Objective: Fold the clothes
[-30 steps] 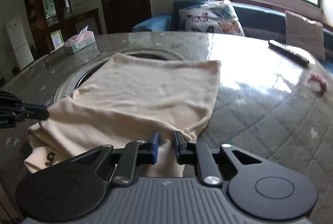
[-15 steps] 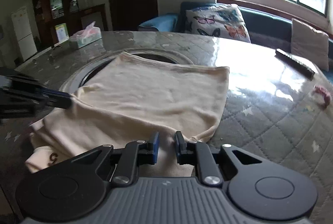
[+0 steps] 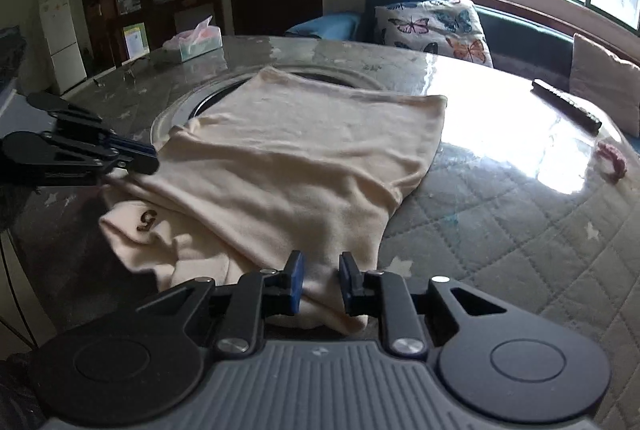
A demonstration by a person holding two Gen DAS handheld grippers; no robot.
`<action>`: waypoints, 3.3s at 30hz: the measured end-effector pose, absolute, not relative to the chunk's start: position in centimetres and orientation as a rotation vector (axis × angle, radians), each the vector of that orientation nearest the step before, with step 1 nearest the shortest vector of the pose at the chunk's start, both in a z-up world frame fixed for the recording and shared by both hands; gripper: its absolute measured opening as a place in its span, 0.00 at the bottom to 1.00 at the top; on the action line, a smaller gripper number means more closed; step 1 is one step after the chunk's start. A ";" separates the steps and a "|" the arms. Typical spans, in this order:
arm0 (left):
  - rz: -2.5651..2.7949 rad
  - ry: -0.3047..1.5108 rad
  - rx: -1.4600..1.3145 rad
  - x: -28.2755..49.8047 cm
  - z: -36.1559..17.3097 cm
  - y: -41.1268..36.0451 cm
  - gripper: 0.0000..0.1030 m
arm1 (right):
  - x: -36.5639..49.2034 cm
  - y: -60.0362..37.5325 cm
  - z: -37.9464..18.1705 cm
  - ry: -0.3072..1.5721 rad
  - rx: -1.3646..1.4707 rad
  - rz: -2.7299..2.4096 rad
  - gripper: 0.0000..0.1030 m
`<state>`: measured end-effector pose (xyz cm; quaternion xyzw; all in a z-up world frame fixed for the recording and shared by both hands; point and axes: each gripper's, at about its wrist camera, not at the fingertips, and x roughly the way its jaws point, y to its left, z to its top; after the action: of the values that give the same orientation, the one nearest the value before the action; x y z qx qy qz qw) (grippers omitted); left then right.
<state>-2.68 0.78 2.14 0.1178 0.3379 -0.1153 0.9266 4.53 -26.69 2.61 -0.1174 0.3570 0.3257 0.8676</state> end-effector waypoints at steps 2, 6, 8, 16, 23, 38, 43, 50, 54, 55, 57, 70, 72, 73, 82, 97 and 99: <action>-0.255 0.683 0.296 -4.0 2.4 0.6 0.27 | 4.3 -26.6 2.7 0.742 -0.253 0.686 0.19; -0.309 0.670 0.409 -6.3 2.5 0.3 0.39 | 3.9 -27.0 3.7 0.718 -0.277 0.698 0.22; -0.340 0.657 0.465 -7.2 2.1 -0.3 0.41 | 3.6 -27.1 3.9 0.715 -0.307 0.707 0.30; -0.420 0.593 0.563 -7.4 0.3 -3.1 0.39 | 1.9 -26.9 3.6 0.690 -0.437 0.740 0.48; -0.439 0.570 0.443 -5.5 1.6 -2.3 0.08 | 0.6 -26.4 3.8 0.649 -0.521 0.818 0.57; -0.389 0.627 0.238 0.0 3.1 0.0 0.10 | 2.9 -23.4 2.9 0.614 -0.494 0.879 0.28; -0.366 0.621 0.322 -2.1 2.8 -0.1 0.18 | 4.6 -24.0 3.6 0.673 -0.371 0.864 0.12; -0.340 0.629 0.379 -4.6 1.5 0.2 0.36 | 5.8 -24.3 5.3 0.666 -0.270 0.852 0.07; -0.308 0.614 0.461 -5.3 0.5 -0.3 0.37 | 5.9 -24.1 5.7 0.656 -0.256 0.840 0.07; -0.304 0.607 0.477 -5.4 0.3 -0.3 0.37 | 5.8 -24.1 5.8 0.652 -0.254 0.837 0.07; -0.289 0.594 0.507 -5.5 0.0 -0.3 0.22 | 5.8 -24.1 5.9 0.646 -0.248 0.831 0.06; -0.363 0.521 0.376 -10.7 6.1 0.9 0.09 | 1.3 -26.7 8.5 0.579 -0.212 0.861 0.05; -0.370 0.502 0.369 -11.8 7.0 0.8 0.09 | -0.2 -27.6 9.5 0.571 -0.215 0.872 0.05; -0.366 0.497 0.366 -11.9 7.3 0.7 0.09 | -0.9 -27.9 9.9 0.565 -0.216 0.874 0.05; -0.277 0.487 0.284 -4.3 8.3 1.4 0.09 | 2.4 -27.1 11.3 0.550 -0.169 0.820 0.05; -0.178 0.728 0.239 10.0 1.4 2.5 0.21 | 17.5 -22.8 3.2 0.762 -0.125 0.617 0.10; -0.156 0.716 0.234 10.1 1.5 2.9 0.26 | 18.0 -22.8 2.3 0.771 -0.130 0.591 0.18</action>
<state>10.07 2.90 1.49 0.1142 0.3493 -0.0762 0.9269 17.98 -22.77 2.26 -0.0622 0.3703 0.2838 0.8823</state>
